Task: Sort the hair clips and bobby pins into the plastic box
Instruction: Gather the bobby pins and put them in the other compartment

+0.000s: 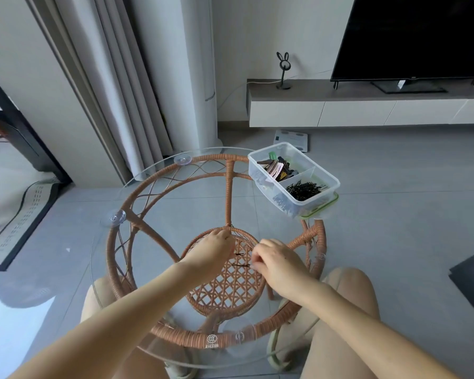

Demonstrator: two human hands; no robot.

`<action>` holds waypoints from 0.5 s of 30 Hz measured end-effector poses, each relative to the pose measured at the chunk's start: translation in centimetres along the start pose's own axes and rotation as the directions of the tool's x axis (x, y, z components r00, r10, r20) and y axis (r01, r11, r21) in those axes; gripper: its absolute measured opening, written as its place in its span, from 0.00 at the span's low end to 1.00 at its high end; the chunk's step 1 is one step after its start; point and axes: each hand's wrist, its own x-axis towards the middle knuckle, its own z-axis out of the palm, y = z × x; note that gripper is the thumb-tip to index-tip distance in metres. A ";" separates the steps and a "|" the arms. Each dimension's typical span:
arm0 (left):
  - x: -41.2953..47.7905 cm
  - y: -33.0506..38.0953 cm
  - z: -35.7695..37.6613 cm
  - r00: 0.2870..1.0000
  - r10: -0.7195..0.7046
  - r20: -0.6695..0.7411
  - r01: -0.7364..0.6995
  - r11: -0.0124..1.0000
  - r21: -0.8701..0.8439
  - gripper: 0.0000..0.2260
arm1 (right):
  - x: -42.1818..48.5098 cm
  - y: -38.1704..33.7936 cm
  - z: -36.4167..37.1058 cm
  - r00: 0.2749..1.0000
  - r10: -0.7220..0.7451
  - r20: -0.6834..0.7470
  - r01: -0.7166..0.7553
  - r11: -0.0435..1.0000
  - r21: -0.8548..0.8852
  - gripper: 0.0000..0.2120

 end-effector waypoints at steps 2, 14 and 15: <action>-0.5 0.7 0.3 0.999 -0.045 0.014 0.044 0.995 0.094 0.12 | 0.4 -0.9 0.8 0.999 -0.047 0.009 0.047 0.996 -0.079 0.08; -0.6 1.2 -3.2 0.963 -0.236 0.127 0.252 0.959 -0.131 0.10 | 0.2 0.5 -1.4 0.992 -0.058 0.109 0.081 0.972 -0.220 0.08; 0.0 1.4 -4.2 0.967 -0.227 0.113 0.245 0.950 -0.195 0.10 | 0.2 1.2 -2.8 0.997 -0.023 0.071 0.036 0.982 -0.185 0.06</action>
